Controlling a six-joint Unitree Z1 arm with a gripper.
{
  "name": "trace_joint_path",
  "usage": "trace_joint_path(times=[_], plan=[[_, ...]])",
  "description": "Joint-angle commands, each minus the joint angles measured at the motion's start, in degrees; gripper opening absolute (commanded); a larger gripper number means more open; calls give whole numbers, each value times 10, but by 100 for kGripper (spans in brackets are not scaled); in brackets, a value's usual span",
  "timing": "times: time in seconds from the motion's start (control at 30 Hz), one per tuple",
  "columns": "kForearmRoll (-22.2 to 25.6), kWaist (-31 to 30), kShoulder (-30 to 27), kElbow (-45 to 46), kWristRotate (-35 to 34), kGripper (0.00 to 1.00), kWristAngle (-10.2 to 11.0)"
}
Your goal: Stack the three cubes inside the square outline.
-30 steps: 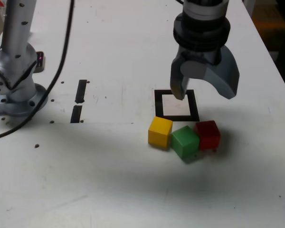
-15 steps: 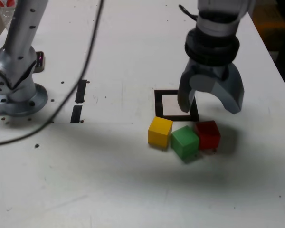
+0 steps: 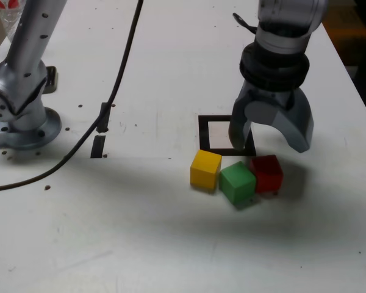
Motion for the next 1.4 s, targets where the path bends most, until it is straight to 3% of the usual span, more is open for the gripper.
trace_joint_path(times=[0.0,0.4,0.87,1.37], plan=[[1,1,1,2,0,91,-1],[-3,1,6,16,-3,91,-8],[-22,1,7,41,-10,91,-53],[-29,-25,4,53,-39,91,-80]])
